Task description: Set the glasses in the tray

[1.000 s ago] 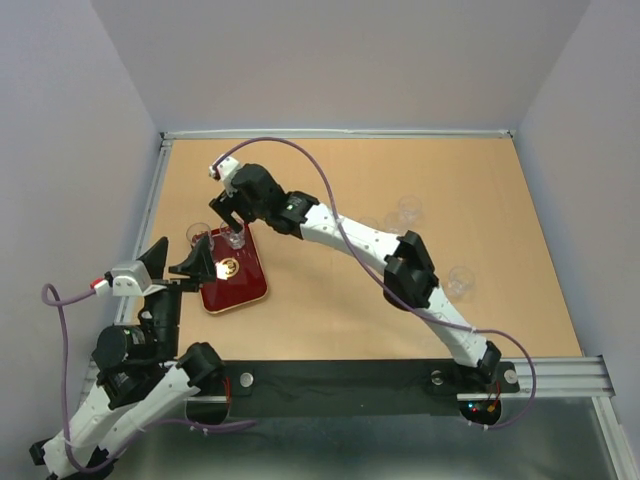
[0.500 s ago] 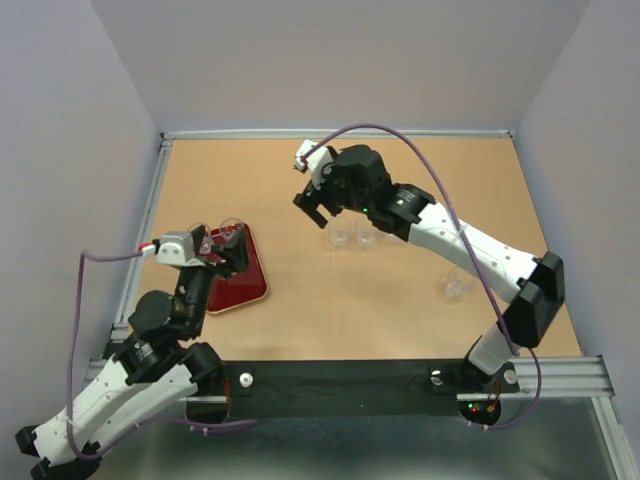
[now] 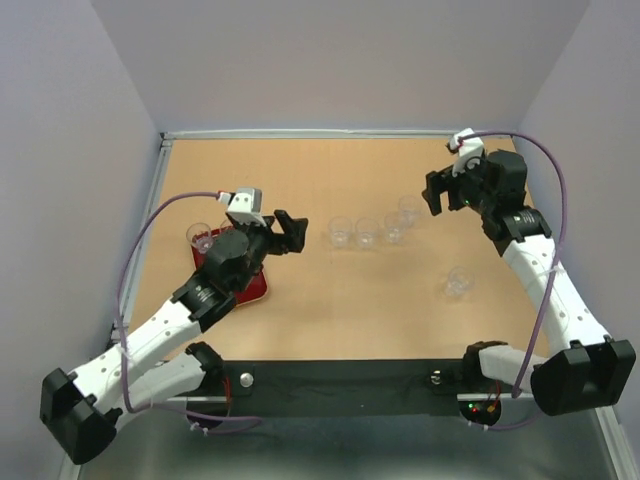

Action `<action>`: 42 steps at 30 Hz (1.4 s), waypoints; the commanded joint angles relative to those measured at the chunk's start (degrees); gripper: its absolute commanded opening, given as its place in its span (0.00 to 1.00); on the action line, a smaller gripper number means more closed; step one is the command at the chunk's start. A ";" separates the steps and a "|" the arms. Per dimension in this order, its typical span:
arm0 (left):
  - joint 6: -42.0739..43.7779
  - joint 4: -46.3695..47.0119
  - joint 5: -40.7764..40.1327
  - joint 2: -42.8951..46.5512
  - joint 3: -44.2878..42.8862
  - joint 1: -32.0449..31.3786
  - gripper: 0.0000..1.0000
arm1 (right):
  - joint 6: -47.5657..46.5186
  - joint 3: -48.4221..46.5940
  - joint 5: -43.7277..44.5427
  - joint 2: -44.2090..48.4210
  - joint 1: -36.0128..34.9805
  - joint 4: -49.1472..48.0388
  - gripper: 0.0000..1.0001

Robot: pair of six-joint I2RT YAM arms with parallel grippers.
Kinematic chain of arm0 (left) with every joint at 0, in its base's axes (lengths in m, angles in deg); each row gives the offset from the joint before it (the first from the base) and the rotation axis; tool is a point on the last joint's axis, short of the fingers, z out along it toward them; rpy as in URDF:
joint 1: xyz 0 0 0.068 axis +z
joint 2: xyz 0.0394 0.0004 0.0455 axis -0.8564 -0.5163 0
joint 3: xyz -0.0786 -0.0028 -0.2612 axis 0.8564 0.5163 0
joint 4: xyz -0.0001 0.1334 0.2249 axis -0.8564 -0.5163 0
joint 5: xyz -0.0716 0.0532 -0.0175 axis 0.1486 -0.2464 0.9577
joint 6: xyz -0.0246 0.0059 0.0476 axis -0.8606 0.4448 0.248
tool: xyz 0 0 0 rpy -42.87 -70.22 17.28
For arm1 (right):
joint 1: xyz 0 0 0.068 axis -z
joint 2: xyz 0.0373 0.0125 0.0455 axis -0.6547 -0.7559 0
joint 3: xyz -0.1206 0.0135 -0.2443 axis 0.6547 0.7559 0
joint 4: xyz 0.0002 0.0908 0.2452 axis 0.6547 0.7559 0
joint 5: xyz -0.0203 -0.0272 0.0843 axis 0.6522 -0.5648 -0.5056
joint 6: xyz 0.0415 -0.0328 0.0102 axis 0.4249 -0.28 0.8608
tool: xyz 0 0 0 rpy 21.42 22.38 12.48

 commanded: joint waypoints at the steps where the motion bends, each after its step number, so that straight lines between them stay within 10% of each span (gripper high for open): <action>1: -9.31 5.85 14.94 -7.53 -4.63 6.03 0.94 | 4.85 6.58 -8.30 2.31 6.58 -4.67 0.91; 10: -14.24 1.65 27.71 -27.76 -16.14 7.19 0.85 | 8.01 14.23 -12.44 4.95 13.27 -9.95 0.91; 29: -14.25 -23.06 10.93 -57.12 -38.47 5.78 0.62 | 8.28 14.50 -10.33 6.09 13.45 -10.83 0.92; 42: -11.96 -24.12 7.24 -60.39 -40.85 3.67 0.08 | 8.19 14.68 -9.71 6.62 13.54 -10.92 0.92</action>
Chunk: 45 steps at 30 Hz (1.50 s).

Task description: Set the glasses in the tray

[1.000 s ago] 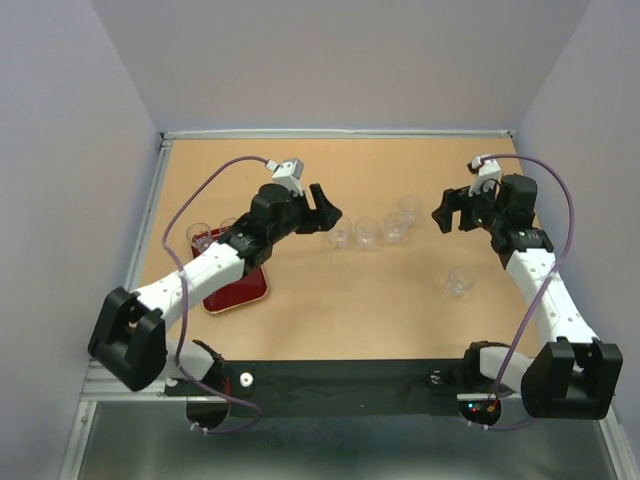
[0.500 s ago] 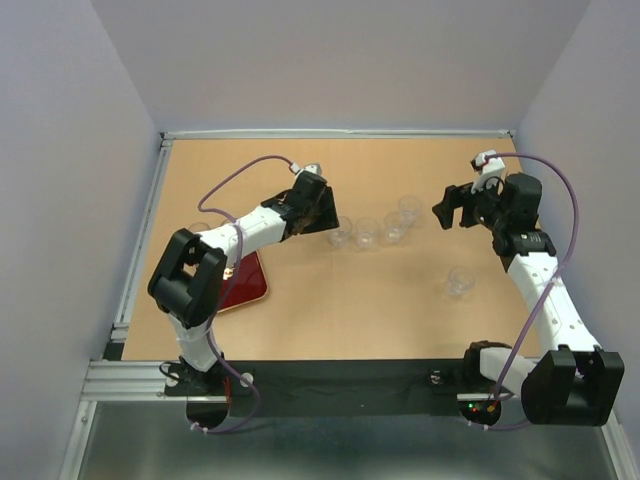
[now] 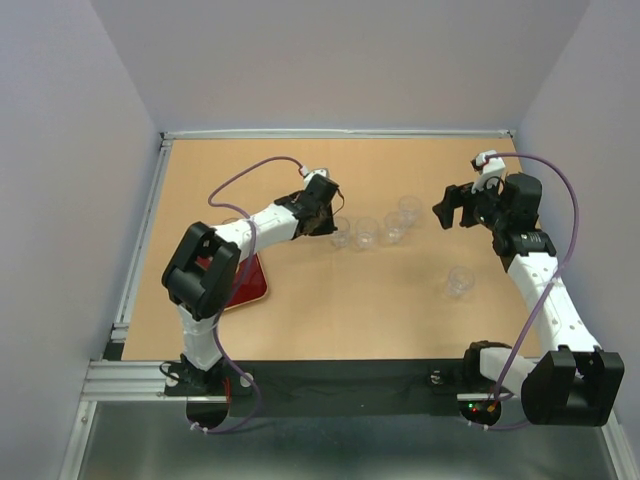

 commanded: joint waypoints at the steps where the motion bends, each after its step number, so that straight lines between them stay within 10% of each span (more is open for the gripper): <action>1: 1.46 -1.06 -2.88 1.05 -2.69 -0.92 0.03 | 0.43 0.49 0.47 1.86 0.38 -3.33 0.92; 20: -16.88 -11.14 -26.34 45.77 28.33 8.29 0.00 | 0.61 0.76 -0.58 1.95 0.82 -3.51 0.92; 45: -27.11 -18.99 -23.54 42.90 33.52 32.30 0.00 | 0.43 0.76 0.56 2.21 0.82 -3.60 0.92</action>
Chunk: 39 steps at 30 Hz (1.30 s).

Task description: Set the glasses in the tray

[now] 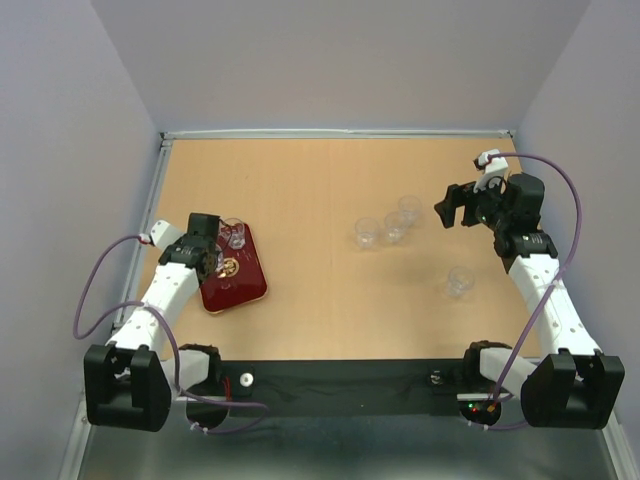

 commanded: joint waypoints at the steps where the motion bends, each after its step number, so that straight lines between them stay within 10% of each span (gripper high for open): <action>1: -0.79 1.58 -1.64 -0.91 0.57 2.23 0.00 | 0.39 0.76 0.43 1.42 0.36 -3.09 0.92; 15: 0.44 3.69 -2.16 -6.01 -1.02 5.92 0.08 | 0.21 0.67 0.70 1.33 0.45 -3.09 0.92; 21: 0.70 2.55 -2.69 -4.69 -1.72 6.28 0.54 | 0.21 0.75 0.61 1.33 0.53 -3.18 0.92; 28: 3.43 -0.70 -1.20 0.40 -4.44 6.36 0.70 | -0.05 0.93 0.34 1.51 0.62 -3.18 0.92; 34: 13.78 -0.10 1.51 9.10 -6.82 6.36 0.70 | -0.93 1.19 -1.59 1.42 0.80 -3.18 0.92; 39: 30.11 8.41 18.99 14.63 -5.68 6.28 0.76 | -1.46 1.46 -6.24 0.81 0.80 -3.01 0.92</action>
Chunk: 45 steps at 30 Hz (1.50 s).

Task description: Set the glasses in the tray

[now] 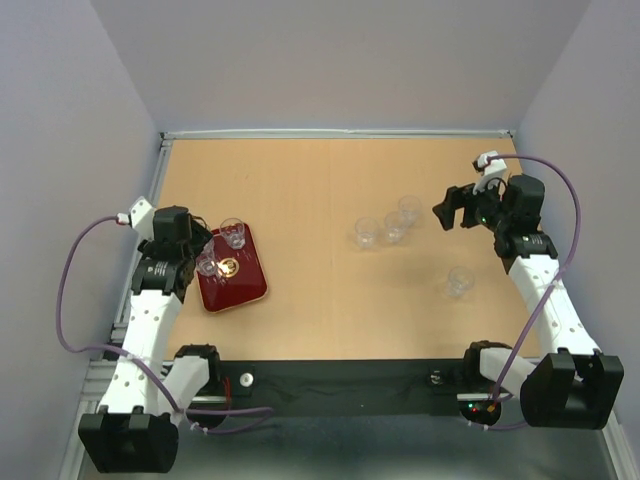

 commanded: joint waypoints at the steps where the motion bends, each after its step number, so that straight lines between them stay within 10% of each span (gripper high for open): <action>1: 14.69 7.40 17.55 3.08 0.22 0.16 0.80 | -0.95 0.95 -5.11 0.70 0.43 -2.63 0.92; 3: 17.59 12.23 24.33 4.66 1.45 0.16 0.98 | -1.22 1.04 -6.08 0.52 0.43 -2.63 0.92; 17: 26.22 27.96 52.04 4.66 7.51 -0.81 0.99 | -7.62 -2.55 -8.66 -8.87 0.43 6.75 0.93; 32: 26.84 32.73 53.73 9.67 10.69 -1.07 0.99 | -30.12 -9.77 14.30 -8.01 0.60 37.52 0.87; 45: 26.66 33.26 52.76 12.49 11.22 -1.07 0.99 | -30.49 -4.93 16.24 -7.83 0.60 42.10 0.66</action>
